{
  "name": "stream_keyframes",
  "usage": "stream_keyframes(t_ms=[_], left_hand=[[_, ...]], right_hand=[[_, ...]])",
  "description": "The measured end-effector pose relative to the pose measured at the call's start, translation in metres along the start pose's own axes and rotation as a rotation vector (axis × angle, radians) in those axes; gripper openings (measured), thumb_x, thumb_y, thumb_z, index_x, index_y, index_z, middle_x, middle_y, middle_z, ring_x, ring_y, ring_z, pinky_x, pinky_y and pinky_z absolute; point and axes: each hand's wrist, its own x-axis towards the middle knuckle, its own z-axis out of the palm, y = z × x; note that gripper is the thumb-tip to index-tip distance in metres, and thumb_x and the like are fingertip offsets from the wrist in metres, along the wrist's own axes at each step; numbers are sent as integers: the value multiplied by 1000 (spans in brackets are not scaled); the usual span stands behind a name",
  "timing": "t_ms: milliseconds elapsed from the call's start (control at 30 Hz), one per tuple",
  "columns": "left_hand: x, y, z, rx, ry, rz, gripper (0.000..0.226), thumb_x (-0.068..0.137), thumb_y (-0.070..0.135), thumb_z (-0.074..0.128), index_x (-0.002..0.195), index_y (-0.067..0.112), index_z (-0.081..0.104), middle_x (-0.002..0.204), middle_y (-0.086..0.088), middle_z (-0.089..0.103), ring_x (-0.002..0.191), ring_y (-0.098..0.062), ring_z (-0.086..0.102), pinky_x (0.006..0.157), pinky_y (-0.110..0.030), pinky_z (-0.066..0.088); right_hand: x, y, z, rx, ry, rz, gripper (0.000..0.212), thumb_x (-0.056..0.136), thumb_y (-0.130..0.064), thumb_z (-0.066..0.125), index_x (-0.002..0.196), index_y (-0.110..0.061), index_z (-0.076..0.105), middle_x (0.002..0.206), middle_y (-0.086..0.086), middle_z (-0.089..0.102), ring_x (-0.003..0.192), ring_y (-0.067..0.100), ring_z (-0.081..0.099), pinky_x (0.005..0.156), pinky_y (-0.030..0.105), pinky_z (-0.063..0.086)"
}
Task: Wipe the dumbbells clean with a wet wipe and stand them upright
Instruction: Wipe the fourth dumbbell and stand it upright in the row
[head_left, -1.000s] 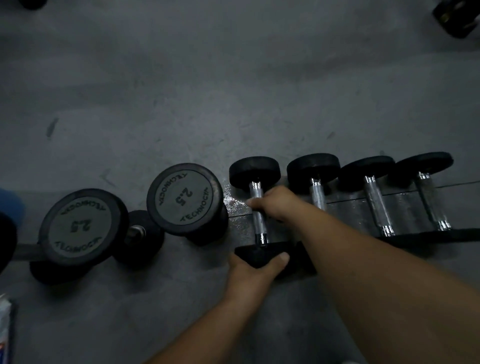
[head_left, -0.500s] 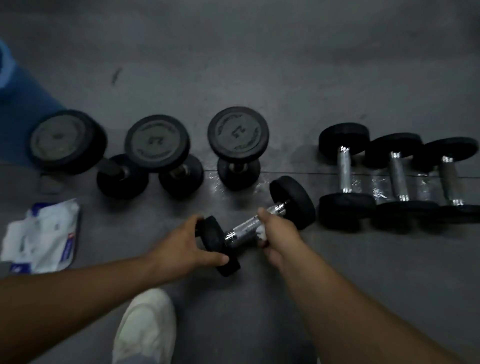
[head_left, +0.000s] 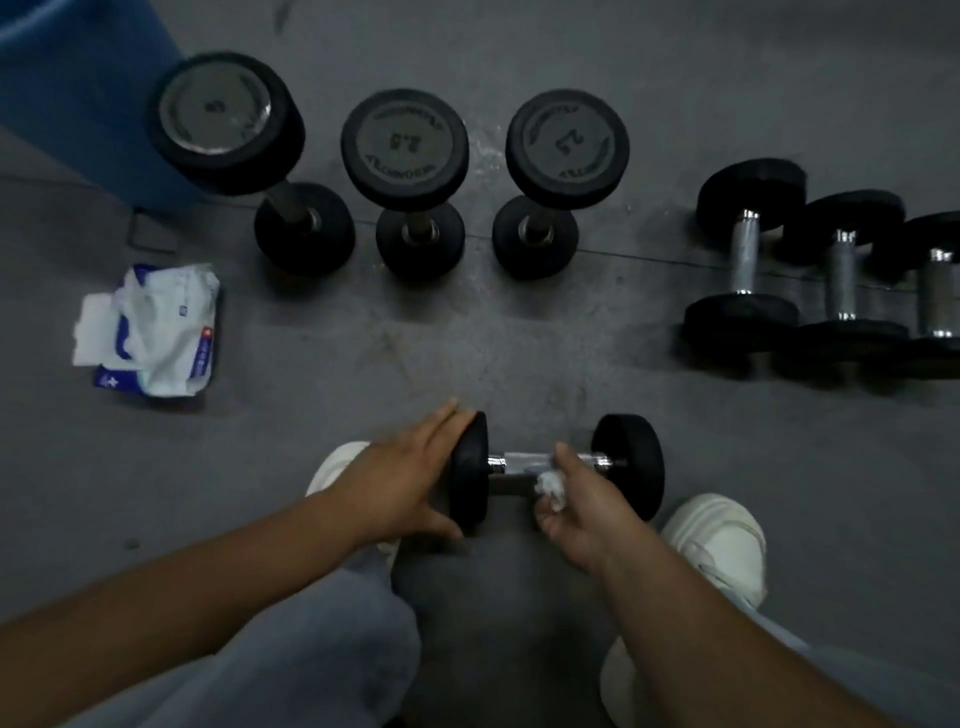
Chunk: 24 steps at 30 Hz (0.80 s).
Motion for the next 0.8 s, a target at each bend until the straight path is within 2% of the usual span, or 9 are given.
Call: stream_keyframes(t_ms=[133, 300, 400, 467, 533, 600, 667, 733, 800], left_hand=[[14, -3, -17, 74, 35, 33, 132, 62, 68, 78, 156, 27, -4, 164, 4, -14, 151, -20, 10, 116, -39, 31], [11, 4, -4, 29, 145, 105, 127, 70, 52, 80, 157, 20, -7, 165, 1, -8, 152, -19, 3, 118, -30, 18], [19, 2, -6, 115, 195, 112, 126, 70, 56, 78, 157, 17, -4, 166, -1, -5, 152, -17, 7, 118, -29, 14], [27, -3, -11, 104, 188, 97, 125, 68, 58, 77, 157, 19, -1, 165, 1, -1, 150, -16, 14, 116, -30, 18], [32, -4, -13, 70, 171, 81, 124, 66, 56, 78, 157, 20, 1, 165, 2, 2, 148, -15, 18, 115, -32, 21], [35, -3, -16, 65, 146, 73, 124, 66, 55, 79, 157, 20, 2, 164, 3, 4, 148, -15, 19, 115, -31, 21], [39, -3, -23, 53, 110, 61, 124, 66, 55, 79, 156, 21, 2, 164, 2, 6, 148, -16, 20, 115, -32, 23], [46, -5, -29, 47, 80, 45, 126, 63, 56, 81, 156, 22, 3, 164, 3, 9, 145, -18, 26, 112, -33, 28], [51, -8, -33, 52, 43, 34, 128, 61, 58, 82, 156, 23, 2, 163, 4, 11, 144, -18, 29, 109, -35, 32]], right_hand=[[-23, -3, 8, -344, 41, -51, 38, 98, -24, 34, 61, -18, 37, 50, -1, 36, 46, 13, 32, 46, 24, 24], [-17, 4, 6, -890, 122, -865, 17, 91, -5, 50, 82, -20, 52, 92, 6, 58, 83, 19, 56, 76, 28, 44], [-7, 14, 12, -1313, -89, -1225, 27, 94, -8, 45, 116, -13, 59, 117, 3, 58, 105, 15, 55, 97, 22, 40], [1, 27, 11, -1724, -158, -1208, 63, 86, -18, 29, 147, -8, 36, 152, 7, 38, 141, 21, 35, 118, 41, 22], [8, 27, 7, -1936, -86, -1225, 74, 80, -21, 18, 152, -6, 25, 159, 9, 26, 147, 22, 23, 118, 50, 13], [11, 14, 18, -2004, -54, -1237, 69, 84, -18, 15, 151, -9, 29, 157, 8, 32, 146, 19, 27, 117, 51, 8], [10, -13, 39, -2012, -158, -1053, 54, 95, -20, 22, 148, -18, 33, 150, 2, 41, 142, 15, 32, 119, 47, 1], [8, -34, 53, -1977, -226, -927, 37, 98, -20, 37, 133, -24, 46, 128, 0, 60, 125, 18, 50, 119, 45, 5], [5, -34, 49, -1844, -163, -1026, 29, 97, -20, 44, 124, -27, 54, 106, -2, 69, 107, 18, 61, 119, 43, 11]])
